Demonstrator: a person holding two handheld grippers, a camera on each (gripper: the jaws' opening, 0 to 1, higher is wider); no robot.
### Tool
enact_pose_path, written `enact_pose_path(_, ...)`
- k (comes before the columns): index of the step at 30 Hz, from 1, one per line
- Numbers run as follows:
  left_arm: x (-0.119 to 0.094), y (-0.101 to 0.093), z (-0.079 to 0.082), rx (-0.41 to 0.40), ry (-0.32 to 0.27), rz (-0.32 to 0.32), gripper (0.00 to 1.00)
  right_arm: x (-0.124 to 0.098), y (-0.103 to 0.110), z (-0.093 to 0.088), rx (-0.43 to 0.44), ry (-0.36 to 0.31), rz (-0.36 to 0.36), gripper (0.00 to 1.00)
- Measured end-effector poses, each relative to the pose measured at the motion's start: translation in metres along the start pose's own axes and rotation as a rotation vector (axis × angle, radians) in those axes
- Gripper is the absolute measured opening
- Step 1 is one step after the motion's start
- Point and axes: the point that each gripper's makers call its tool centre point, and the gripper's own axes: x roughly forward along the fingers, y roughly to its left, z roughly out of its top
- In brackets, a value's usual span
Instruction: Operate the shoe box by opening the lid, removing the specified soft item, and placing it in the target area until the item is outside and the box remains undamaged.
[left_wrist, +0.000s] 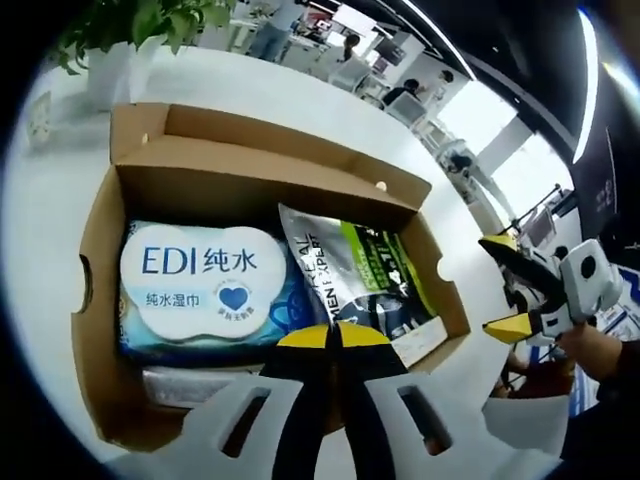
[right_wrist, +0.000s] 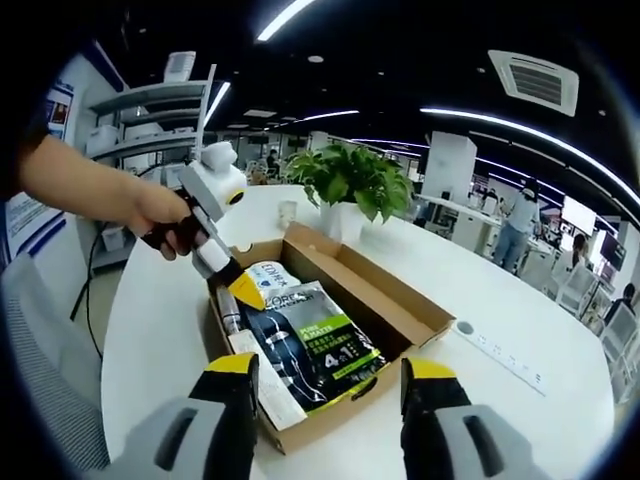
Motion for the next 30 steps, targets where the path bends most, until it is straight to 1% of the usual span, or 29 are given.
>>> enact_pose_path(2,-0.003,-0.005,0.002,0.007,-0.005,-0.006,0.0,0.002,0.002,0.0,-0.01,0.001,0.004,0.55)
enact_pose_path(6,-0.007,-0.009,0.008,0.016,-0.013,-0.019,0.0,0.008,0.005,0.0,-0.023,0.011,0.011,0.55)
enact_pose_path(12,-0.011,-0.017,0.014,0.033,-0.016,-0.033,0.0,0.013,0.007,0.002,-0.024,0.015,0.018,0.55)
enact_pose_path(18,-0.017,-0.022,0.023,0.023,-0.038,-0.053,0.0,0.021,0.009,0.0,-0.023,0.031,0.011,0.53)
enact_pose_path(24,-0.023,-0.029,0.027,0.015,-0.054,-0.063,0.0,0.032,0.013,-0.007,-0.03,0.064,0.007,0.51)
enact_pose_path(30,-0.029,-0.036,0.03,0.015,-0.068,-0.068,0.0,0.043,0.019,-0.01,-0.031,0.082,0.015,0.5)
